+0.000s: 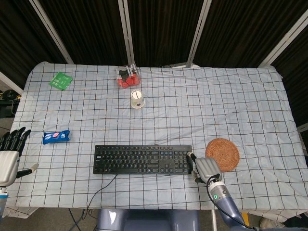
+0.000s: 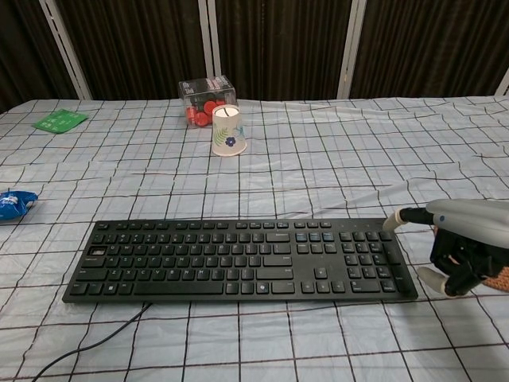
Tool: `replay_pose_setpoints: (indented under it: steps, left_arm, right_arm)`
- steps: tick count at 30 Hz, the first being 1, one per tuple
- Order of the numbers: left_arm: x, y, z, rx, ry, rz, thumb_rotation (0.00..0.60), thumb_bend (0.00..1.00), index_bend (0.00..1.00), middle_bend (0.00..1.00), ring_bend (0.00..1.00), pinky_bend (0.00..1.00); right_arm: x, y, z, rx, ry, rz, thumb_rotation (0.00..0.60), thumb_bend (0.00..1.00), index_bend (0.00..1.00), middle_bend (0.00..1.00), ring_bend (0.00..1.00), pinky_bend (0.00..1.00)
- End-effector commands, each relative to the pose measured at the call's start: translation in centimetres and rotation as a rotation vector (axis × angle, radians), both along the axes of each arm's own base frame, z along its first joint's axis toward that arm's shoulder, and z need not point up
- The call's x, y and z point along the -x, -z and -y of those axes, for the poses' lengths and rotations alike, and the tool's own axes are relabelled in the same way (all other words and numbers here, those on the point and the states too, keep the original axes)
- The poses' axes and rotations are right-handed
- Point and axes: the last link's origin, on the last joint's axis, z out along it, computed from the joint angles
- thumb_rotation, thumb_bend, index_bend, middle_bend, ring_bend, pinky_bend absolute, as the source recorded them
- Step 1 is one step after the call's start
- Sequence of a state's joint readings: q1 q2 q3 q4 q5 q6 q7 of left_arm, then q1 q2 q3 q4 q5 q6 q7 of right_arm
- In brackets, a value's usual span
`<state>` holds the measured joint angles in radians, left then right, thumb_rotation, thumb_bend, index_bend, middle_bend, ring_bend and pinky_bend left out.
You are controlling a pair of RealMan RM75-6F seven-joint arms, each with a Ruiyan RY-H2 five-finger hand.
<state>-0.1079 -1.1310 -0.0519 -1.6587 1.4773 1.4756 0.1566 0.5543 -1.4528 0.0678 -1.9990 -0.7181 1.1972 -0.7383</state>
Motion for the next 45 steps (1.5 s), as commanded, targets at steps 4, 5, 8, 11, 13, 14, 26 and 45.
replay_pose_setpoints:
  steps: [4, 5, 8, 11, 13, 14, 26, 45]
  left_arm:
    - [0.0, 0.1, 0.0, 0.003, -0.004, 0.002, 0.600, 0.08, 0.00, 0.00, 0.00, 0.00]
    - [0.0, 0.1, -0.1, 0.003, -0.005, 0.002, 0.600, 0.08, 0.00, 0.00, 0.00, 0.00]
    - [0.0, 0.1, -0.1, 0.003, -0.005, 0.002, 0.600, 0.08, 0.00, 0.00, 0.00, 0.00]
    - [-0.1, 0.1, -0.1, 0.003, -0.005, 0.002, 0.600, 0.08, 0.00, 0.00, 0.00, 0.00]
    - [-0.1, 0.1, -0.1, 0.003, -0.005, 0.002, 0.600, 0.08, 0.00, 0.00, 0.00, 0.00]
    - [-0.1, 0.1, -0.1, 0.003, -0.005, 0.003, 0.600, 0.08, 0.00, 0.00, 0.00, 0.00]
    - [-0.1, 0.1, -0.2, 0.009, -0.009, 0.008, 0.600, 0.08, 0.00, 0.00, 0.00, 0.00]
    - [-0.2, 0.1, -0.2, 0.008, -0.012, 0.011, 0.600, 0.08, 0.00, 0.00, 0.00, 0.00]
  right_arm:
    - [0.1, 0.3, 0.2, -0.002, 0.011, -0.002, 0.600, 0.51, 0.12, 0.88, 0.86, 0.72]
    - [0.1, 0.4, 0.3, -0.002, 0.014, -0.003, 0.600, 0.51, 0.12, 0.88, 0.86, 0.72]
    - [0.1, 0.6, 0.4, -0.003, 0.020, -0.001, 0.600, 0.51, 0.12, 0.88, 0.86, 0.72]
    - [0.1, 0.8, 0.4, -0.006, 0.023, -0.003, 0.600, 0.51, 0.12, 0.88, 0.86, 0.72]
    - [0.0, 1.0, 0.5, -0.005, 0.027, 0.001, 0.600, 0.51, 0.12, 0.88, 0.86, 0.72]
    - [0.0, 1.1, 0.5, -0.004, 0.029, 0.004, 0.600, 0.52, 0.12, 0.88, 0.86, 0.72]
    - [0.2, 2.5, 0.7, -0.011, 0.055, -0.006, 0.600, 0.53, 0.12, 0.89, 0.87, 0.72]
    - [0.2, 2.7, 0.4, -0.011, 0.067, -0.022, 0.600, 0.53, 0.11, 0.89, 0.87, 0.72]
